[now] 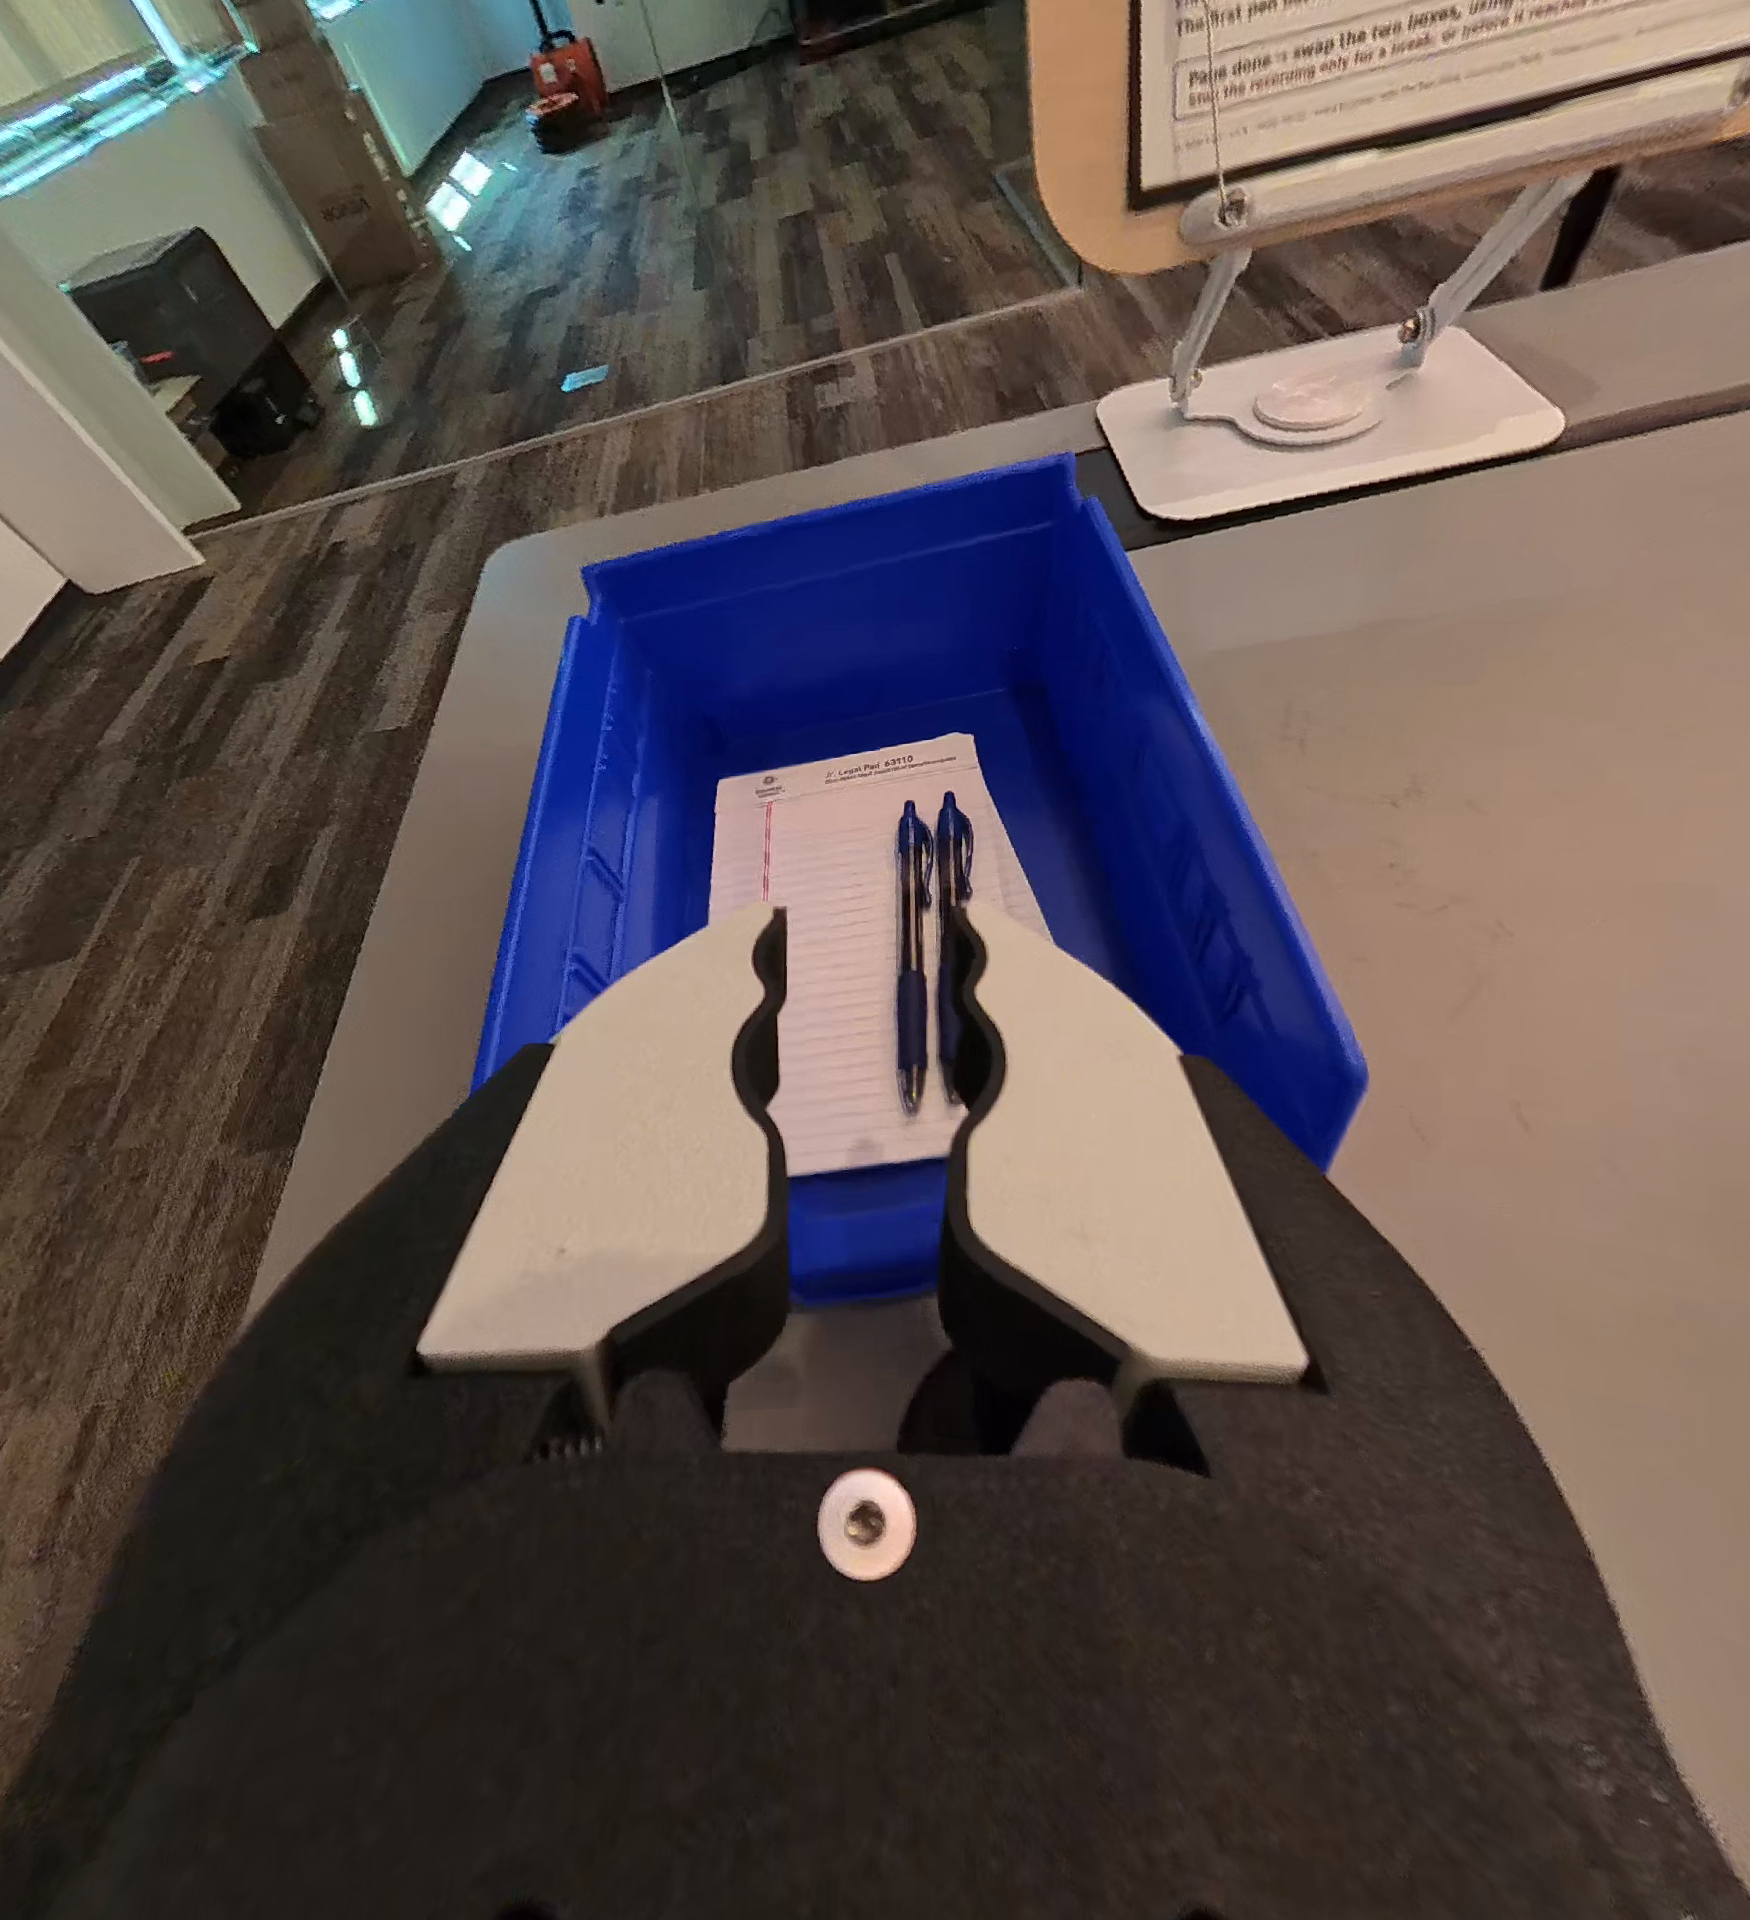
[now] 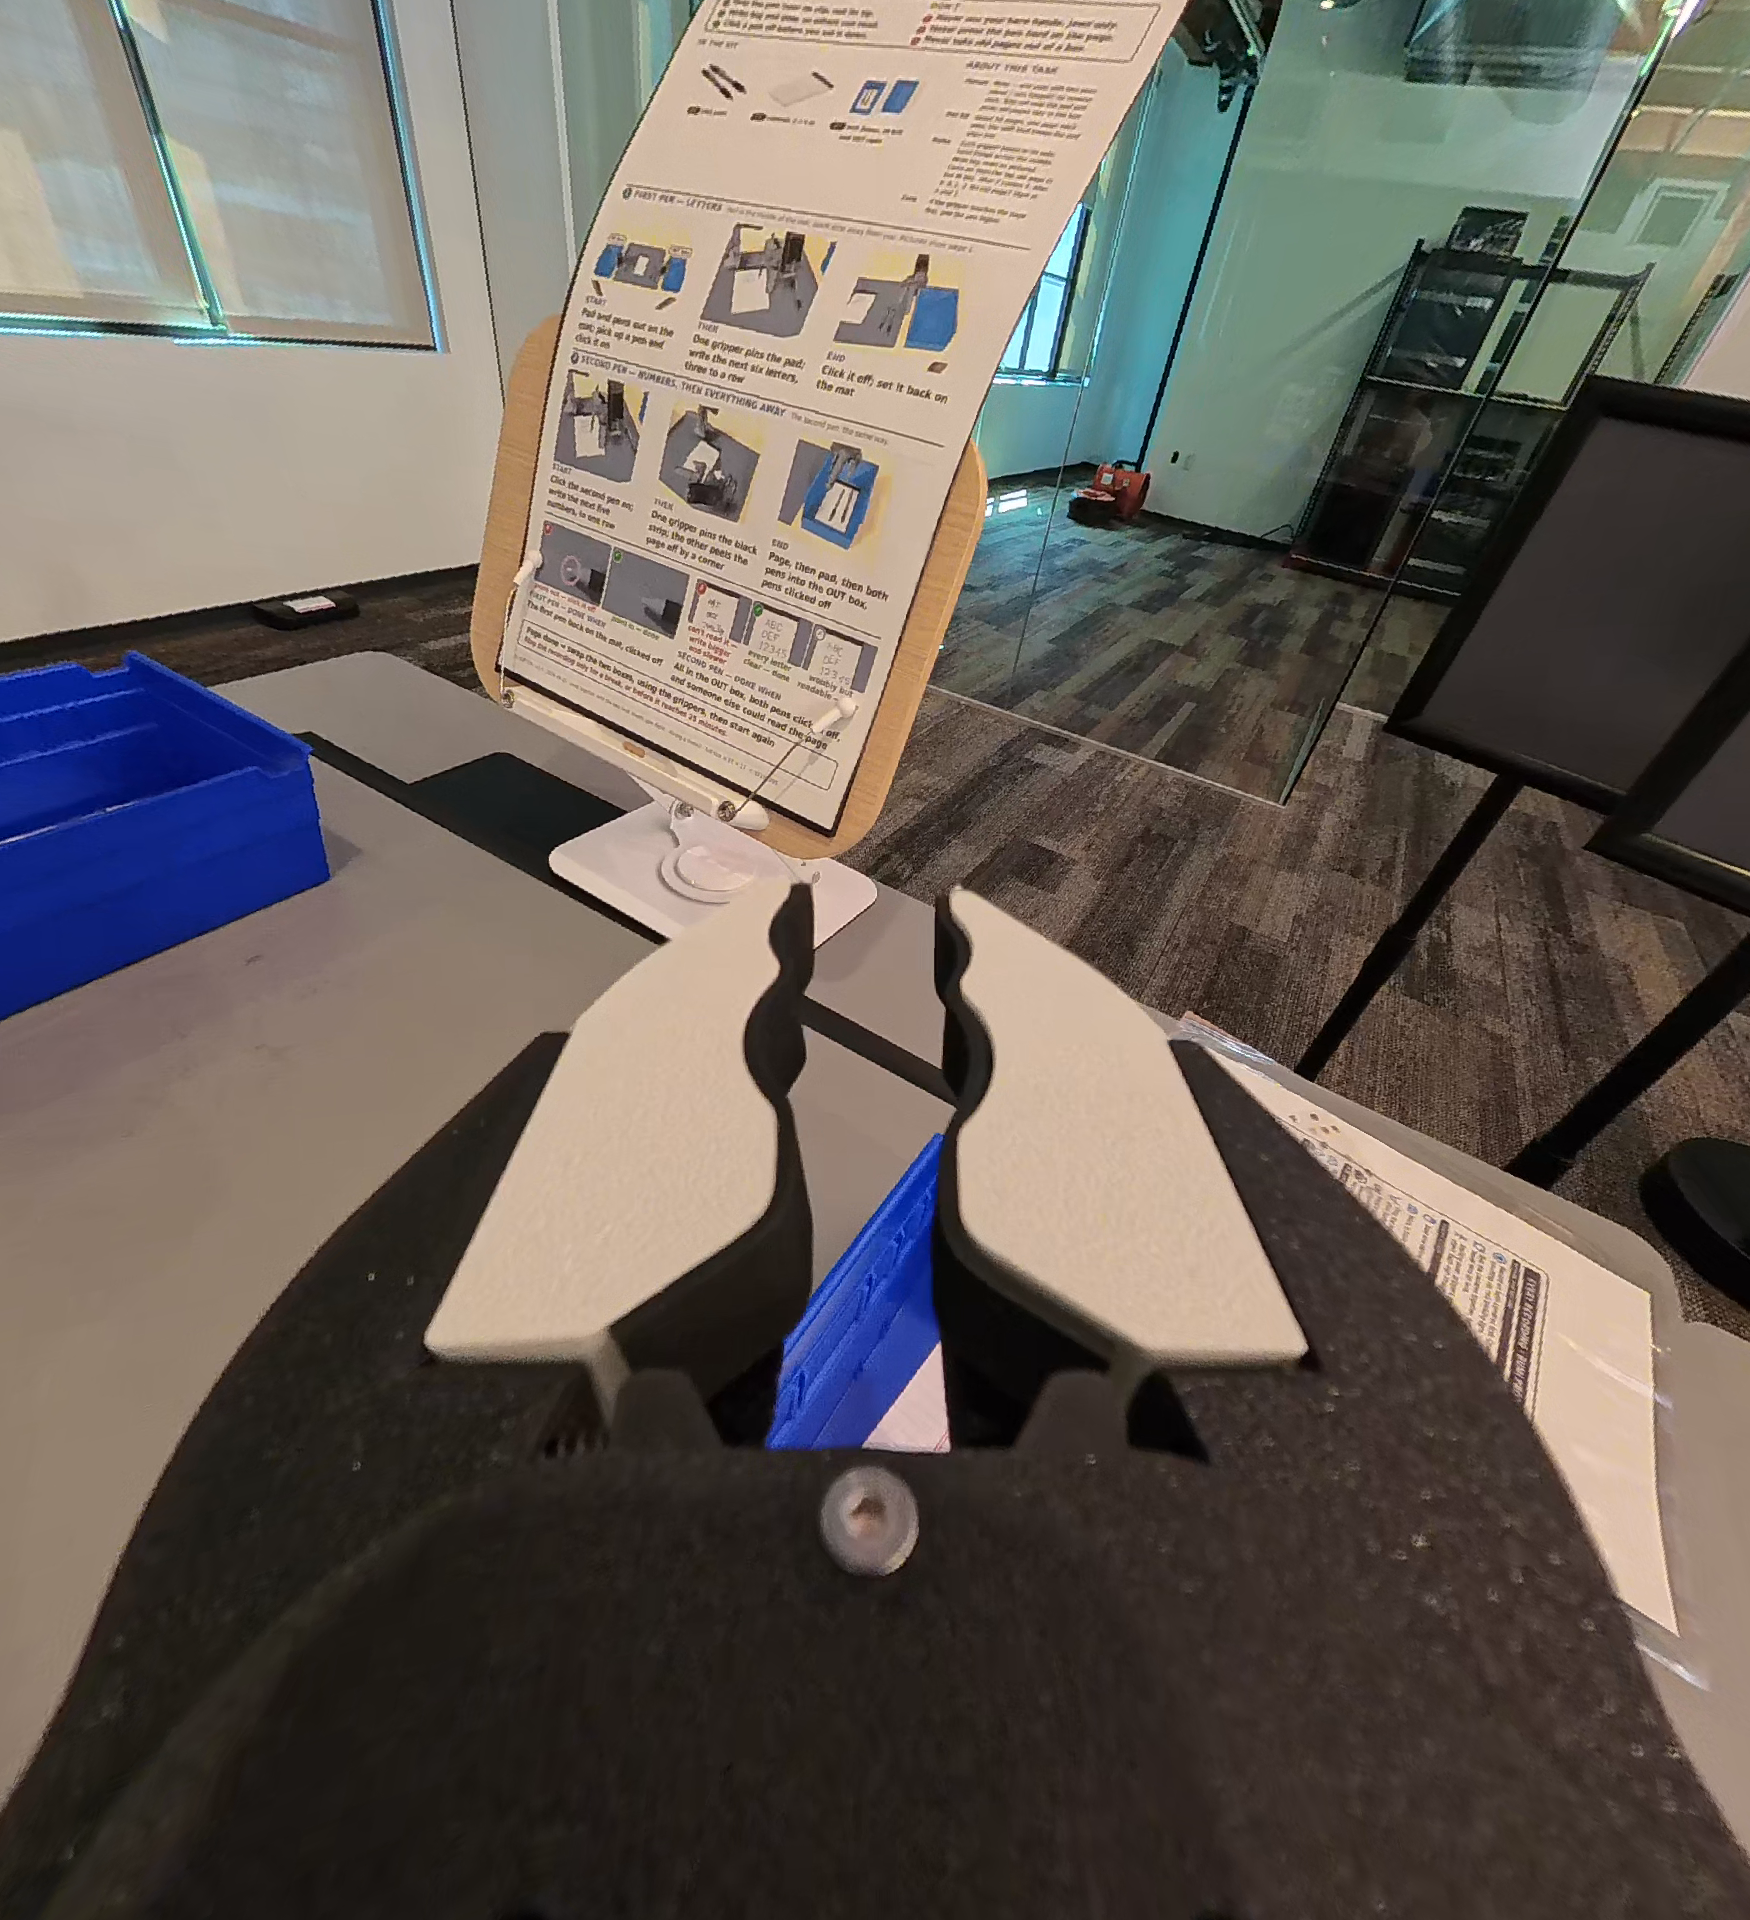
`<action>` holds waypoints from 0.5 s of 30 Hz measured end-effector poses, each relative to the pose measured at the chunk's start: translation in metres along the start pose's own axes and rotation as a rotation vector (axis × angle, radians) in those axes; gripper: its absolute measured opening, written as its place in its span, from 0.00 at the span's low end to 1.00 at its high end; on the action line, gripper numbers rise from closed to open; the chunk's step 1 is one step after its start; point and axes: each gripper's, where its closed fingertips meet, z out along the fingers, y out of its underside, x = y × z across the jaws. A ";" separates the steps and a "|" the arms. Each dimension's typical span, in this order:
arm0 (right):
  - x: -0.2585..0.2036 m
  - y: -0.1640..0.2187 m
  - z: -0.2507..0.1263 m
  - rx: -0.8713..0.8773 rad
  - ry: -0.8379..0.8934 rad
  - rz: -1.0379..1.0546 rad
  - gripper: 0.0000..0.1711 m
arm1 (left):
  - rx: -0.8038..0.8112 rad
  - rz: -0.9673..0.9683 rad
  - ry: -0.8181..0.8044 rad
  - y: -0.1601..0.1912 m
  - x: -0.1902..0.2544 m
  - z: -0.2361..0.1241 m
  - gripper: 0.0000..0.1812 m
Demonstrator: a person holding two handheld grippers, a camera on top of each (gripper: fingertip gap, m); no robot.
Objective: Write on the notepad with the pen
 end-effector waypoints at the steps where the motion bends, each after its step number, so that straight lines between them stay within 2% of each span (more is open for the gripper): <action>1: -0.001 0.001 0.001 -0.006 -0.003 -0.004 0.13 | -0.023 0.013 0.023 -0.001 0.000 0.009 0.17; 8: -0.002 0.005 0.003 -0.033 -0.006 -0.029 0.13 | -0.316 0.086 0.212 0.018 0.008 0.081 0.22; 11: -0.003 0.006 0.002 -0.032 -0.017 -0.022 0.13 | -0.435 0.090 0.245 0.035 0.011 0.104 0.24; 15: -0.003 0.007 0.003 -0.038 -0.019 -0.025 0.13 | -0.528 0.049 0.250 0.054 0.010 0.128 0.21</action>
